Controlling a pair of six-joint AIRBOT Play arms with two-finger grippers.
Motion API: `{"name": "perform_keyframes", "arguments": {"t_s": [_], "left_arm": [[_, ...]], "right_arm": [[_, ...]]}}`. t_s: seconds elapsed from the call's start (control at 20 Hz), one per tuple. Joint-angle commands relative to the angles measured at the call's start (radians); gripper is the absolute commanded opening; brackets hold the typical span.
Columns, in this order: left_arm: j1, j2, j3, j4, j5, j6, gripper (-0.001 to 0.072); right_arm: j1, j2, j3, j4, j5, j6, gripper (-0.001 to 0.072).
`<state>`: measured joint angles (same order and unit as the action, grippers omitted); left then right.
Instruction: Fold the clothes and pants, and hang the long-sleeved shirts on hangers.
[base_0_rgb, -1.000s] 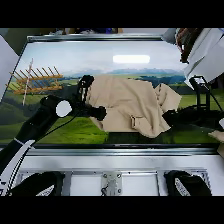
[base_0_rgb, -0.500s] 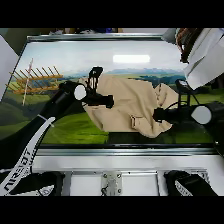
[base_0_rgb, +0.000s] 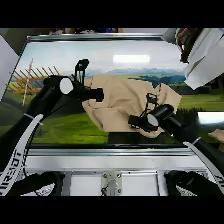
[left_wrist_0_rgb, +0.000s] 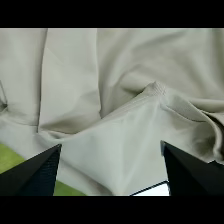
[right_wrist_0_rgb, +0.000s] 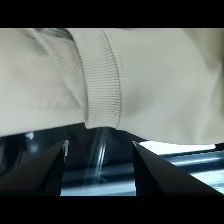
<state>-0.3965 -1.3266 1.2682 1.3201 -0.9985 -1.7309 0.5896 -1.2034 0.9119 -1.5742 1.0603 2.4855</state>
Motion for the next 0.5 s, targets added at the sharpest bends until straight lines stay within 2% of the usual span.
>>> {"name": "perform_keyframes", "arguments": {"t_s": [0.0, 0.05, 0.1, 0.15, 0.35, 0.45], "left_arm": [[0.027, 0.102, -0.128, -0.003, 0.057, 0.002, 0.0683], [0.027, 0.131, -0.164, -0.002, 0.071, 0.002, 0.0683], [0.027, 0.160, -0.198, -0.003, 0.089, 0.002, 0.0682], [0.027, 0.190, -0.232, -0.003, 0.106, 0.002, 0.0682], [0.027, 0.267, -0.320, -0.003, 0.146, 0.002, 0.0682], [0.027, 0.288, -0.332, -0.002, 0.146, 0.002, 0.0683]], "right_arm": [[0.047, -0.072, 0.001, -0.040, -0.033, 0.179, 0.0443], [0.047, -0.079, 0.001, -0.056, -0.025, 0.195, 0.0432], [0.047, -0.081, 0.001, -0.073, -0.016, 0.216, 0.0346], [0.045, -0.081, 0.001, -0.089, -0.012, 0.217, 0.0313], [0.045, -0.081, 0.001, -0.159, 0.020, 0.315, 0.0314], [0.045, -0.081, 0.001, -0.182, 0.020, 0.326, 0.0314]]}}
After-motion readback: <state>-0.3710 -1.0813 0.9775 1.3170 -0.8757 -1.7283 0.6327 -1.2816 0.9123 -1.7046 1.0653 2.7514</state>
